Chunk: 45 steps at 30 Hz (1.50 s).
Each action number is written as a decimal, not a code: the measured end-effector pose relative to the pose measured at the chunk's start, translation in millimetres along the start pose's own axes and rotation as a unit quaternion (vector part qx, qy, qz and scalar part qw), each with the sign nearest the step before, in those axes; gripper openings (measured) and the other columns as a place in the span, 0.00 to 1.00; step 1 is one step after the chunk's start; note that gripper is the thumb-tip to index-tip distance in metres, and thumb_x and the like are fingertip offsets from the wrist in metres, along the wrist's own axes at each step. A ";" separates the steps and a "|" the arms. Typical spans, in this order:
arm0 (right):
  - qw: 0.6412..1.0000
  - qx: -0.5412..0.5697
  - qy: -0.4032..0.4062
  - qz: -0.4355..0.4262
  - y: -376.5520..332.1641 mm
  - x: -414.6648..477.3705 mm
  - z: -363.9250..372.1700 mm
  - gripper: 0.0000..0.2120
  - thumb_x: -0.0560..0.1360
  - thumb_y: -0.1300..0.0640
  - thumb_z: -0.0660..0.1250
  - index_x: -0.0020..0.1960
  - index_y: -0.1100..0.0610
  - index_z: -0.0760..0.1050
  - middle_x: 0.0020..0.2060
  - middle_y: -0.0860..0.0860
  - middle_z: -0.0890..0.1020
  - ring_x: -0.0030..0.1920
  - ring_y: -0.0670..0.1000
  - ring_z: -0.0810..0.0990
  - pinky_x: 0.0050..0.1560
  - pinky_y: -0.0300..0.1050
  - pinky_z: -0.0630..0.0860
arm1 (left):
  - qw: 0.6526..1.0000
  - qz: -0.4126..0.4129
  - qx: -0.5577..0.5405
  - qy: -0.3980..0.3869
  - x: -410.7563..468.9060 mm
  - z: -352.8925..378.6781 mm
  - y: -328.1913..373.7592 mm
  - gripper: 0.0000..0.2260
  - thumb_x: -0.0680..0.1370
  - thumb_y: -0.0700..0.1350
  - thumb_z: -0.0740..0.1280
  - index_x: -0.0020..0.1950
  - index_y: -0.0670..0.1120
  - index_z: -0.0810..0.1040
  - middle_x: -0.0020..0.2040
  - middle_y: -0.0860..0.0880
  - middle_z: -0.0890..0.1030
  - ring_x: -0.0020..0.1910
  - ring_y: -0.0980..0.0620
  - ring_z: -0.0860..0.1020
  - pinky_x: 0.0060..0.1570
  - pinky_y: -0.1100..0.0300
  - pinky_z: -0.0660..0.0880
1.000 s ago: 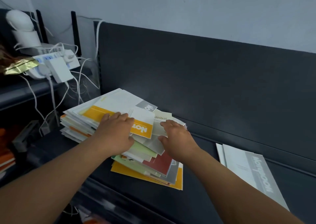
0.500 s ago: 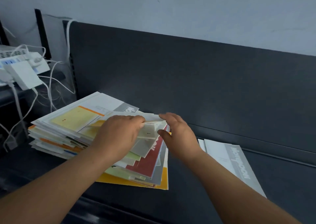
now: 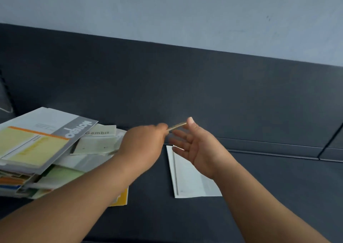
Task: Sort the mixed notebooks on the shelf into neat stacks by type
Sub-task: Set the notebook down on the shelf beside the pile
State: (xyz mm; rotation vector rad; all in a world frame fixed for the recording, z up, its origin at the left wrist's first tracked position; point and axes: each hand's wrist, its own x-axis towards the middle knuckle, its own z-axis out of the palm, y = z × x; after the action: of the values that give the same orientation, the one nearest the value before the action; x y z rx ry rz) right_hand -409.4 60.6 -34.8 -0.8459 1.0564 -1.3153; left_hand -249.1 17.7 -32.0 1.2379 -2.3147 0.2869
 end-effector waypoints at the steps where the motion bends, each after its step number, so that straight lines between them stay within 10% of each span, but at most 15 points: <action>1: 1.000 0.011 -0.001 -0.003 -2.6 -0.7 -7.7 0.25 0.74 0.45 0.67 0.65 0.60 0.73 0.59 0.59 0.82 0.56 0.55 0.83 0.59 0.52 0.78 | 1.000 0.017 -0.016 -0.019 0.9 5.1 11.6 0.10 0.82 0.50 0.54 0.56 0.51 0.74 0.46 0.50 0.80 0.44 0.46 0.79 0.36 0.55 0.70; 7: 0.983 -0.001 0.181 0.015 -13.5 4.8 -63.5 0.14 0.80 0.68 0.52 0.59 0.63 0.74 0.42 0.60 0.84 0.38 0.57 0.85 0.37 0.48 0.82 | 0.980 0.011 -0.130 -0.148 3.1 19.5 49.0 0.22 0.80 0.63 0.51 0.66 0.55 0.73 0.61 0.56 0.77 0.59 0.52 0.75 0.55 0.53 0.75; 13: 0.967 -0.085 0.230 0.069 -20.7 15.5 -98.8 0.15 0.79 0.70 0.50 0.45 0.61 0.74 0.40 0.58 0.81 0.41 0.55 0.81 0.42 0.51 0.81 | 0.962 -0.064 -0.130 -0.232 -6.4 29.2 47.6 0.24 0.80 0.57 0.60 0.75 0.55 0.62 0.73 0.55 0.66 0.70 0.53 0.66 0.63 0.55 0.68; 18: 0.947 -0.246 0.199 0.049 -16.5 32.1 -114.2 0.15 0.79 0.65 0.60 0.65 0.63 0.70 0.52 0.61 0.78 0.50 0.59 0.80 0.49 0.49 0.78 | 0.922 -0.118 -0.125 -0.346 -28.0 43.6 54.7 0.42 0.72 0.65 0.67 0.79 0.56 0.49 0.79 0.53 0.51 0.77 0.51 0.52 0.73 0.52 0.57; 23: 0.813 -0.577 0.062 0.047 11.7 23.9 -116.6 0.16 0.81 0.52 0.59 0.67 0.54 0.66 0.63 0.54 0.72 0.59 0.55 0.74 0.60 0.49 0.72 | 0.909 -0.126 -0.084 -0.389 -41.9 60.6 62.1 0.43 0.71 0.65 0.67 0.79 0.52 0.50 0.79 0.51 0.51 0.78 0.50 0.49 0.74 0.50 0.55; 31: 0.630 -0.772 -0.055 0.055 41.4 19.3 -105.6 0.27 0.80 0.41 0.57 0.76 0.51 0.60 0.76 0.51 0.60 0.75 0.57 0.58 0.71 0.58 0.60 | 0.922 -0.115 -0.091 -0.357 -43.0 56.5 64.3 0.27 0.72 0.63 0.67 0.66 0.52 0.69 0.65 0.55 0.71 0.66 0.51 0.70 0.62 0.52 0.71; 36: 0.639 -0.767 -0.022 -0.064 36.1 22.8 -77.0 0.28 0.81 0.42 0.57 0.77 0.51 0.59 0.77 0.52 0.59 0.77 0.56 0.57 0.74 0.55 0.58 | 0.951 -0.111 -0.001 -0.287 -42.9 32.5 32.5 0.35 0.78 0.63 0.60 0.79 0.50 0.52 0.79 0.49 0.52 0.78 0.50 0.51 0.74 0.54 0.51; 45: 0.704 -0.685 -0.083 -0.170 48.3 36.8 37.1 0.24 0.81 0.49 0.60 0.75 0.53 0.64 0.74 0.52 0.65 0.73 0.54 0.65 0.70 0.47 0.64 | 0.947 -0.209 0.123 -0.212 -69.5 -26.7 -74.4 0.32 0.79 0.62 0.57 0.78 0.49 0.54 0.79 0.47 0.54 0.77 0.46 0.53 0.74 0.50 0.52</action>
State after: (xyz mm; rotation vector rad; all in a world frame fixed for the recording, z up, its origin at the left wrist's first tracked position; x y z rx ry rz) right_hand -360.1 25.8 -72.6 -2.3010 1.7529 -0.4612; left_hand -146.8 36.5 -48.5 2.0478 -2.3201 0.1738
